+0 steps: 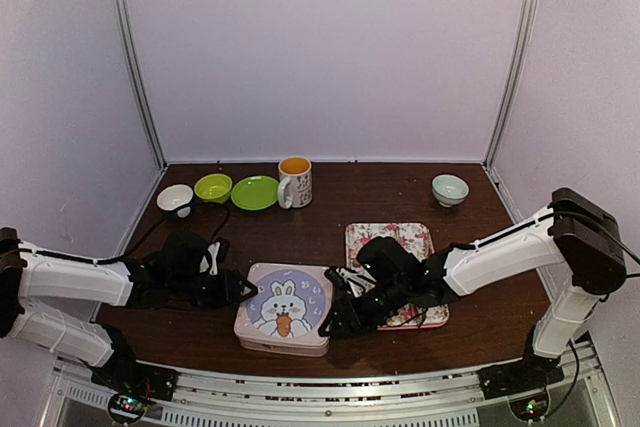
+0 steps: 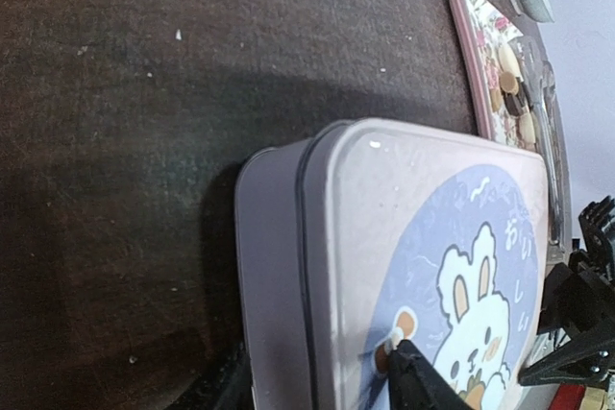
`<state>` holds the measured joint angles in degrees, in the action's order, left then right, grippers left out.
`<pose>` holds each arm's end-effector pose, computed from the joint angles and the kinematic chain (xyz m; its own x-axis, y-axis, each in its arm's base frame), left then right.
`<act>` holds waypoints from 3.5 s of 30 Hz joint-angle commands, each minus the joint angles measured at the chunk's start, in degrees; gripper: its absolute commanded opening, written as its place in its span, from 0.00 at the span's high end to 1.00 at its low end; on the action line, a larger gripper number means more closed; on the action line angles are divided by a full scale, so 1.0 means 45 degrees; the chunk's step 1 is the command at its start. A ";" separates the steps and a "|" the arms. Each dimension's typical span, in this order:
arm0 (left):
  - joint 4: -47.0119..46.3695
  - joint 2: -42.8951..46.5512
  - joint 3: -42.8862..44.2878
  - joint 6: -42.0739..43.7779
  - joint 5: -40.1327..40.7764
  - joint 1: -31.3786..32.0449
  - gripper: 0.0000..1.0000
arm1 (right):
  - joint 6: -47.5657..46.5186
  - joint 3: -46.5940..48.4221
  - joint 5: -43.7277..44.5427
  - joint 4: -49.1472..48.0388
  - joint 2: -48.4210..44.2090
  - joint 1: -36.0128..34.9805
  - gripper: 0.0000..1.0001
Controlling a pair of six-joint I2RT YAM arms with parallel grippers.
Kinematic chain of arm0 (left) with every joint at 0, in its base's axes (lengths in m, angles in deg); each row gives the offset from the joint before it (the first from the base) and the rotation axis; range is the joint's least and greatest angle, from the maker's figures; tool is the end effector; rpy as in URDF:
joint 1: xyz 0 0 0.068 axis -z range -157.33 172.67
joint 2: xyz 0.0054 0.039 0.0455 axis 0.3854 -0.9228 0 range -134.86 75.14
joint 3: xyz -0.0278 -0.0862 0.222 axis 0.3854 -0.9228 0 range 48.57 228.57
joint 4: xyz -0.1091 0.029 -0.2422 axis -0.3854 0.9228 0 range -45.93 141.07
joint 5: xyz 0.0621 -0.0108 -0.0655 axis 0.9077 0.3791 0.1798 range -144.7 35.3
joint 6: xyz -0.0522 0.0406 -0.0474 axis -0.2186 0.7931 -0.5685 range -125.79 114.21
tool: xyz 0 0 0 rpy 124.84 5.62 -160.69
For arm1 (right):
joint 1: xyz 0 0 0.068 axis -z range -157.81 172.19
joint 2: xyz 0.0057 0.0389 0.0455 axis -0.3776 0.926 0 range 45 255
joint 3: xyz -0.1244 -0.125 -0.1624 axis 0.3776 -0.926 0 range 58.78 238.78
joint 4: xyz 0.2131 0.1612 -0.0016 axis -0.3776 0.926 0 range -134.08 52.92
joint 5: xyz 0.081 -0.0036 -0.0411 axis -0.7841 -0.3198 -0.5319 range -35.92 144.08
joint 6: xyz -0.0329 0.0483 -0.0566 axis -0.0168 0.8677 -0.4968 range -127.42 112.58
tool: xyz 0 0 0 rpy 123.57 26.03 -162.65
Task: Pack the chocolate
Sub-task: Press the box lid onto the packing box.
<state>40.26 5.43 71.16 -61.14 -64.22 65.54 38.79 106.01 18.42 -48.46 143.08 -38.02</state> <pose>0.1824 -0.1853 0.0872 -0.9104 -0.2619 -0.3203 0.0181 0.7482 -0.6632 0.1371 0.3222 0.0888 -0.9023 -0.3955 -0.1714 -0.3659 0.4926 0.7896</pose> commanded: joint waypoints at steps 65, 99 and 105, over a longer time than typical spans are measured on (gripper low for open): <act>0.0718 -0.2183 0.1322 0.1302 0.0352 0.0043 0.59 | -0.2834 0.1581 -0.1569 -0.2357 0.1647 0.2832 0.41; 0.1517 -0.2315 0.2085 0.1707 0.0309 0.0044 0.60 | -0.1336 0.0074 -0.2461 -0.5475 0.1700 0.2806 0.44; 0.1496 -0.2379 0.2127 0.1699 0.0277 0.0053 0.60 | -0.0800 -0.0069 -0.2192 -0.5612 0.1811 0.2802 0.54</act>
<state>43.36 -3.73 80.52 -54.87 -63.47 65.54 32.22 105.92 10.40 -71.32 152.19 -24.16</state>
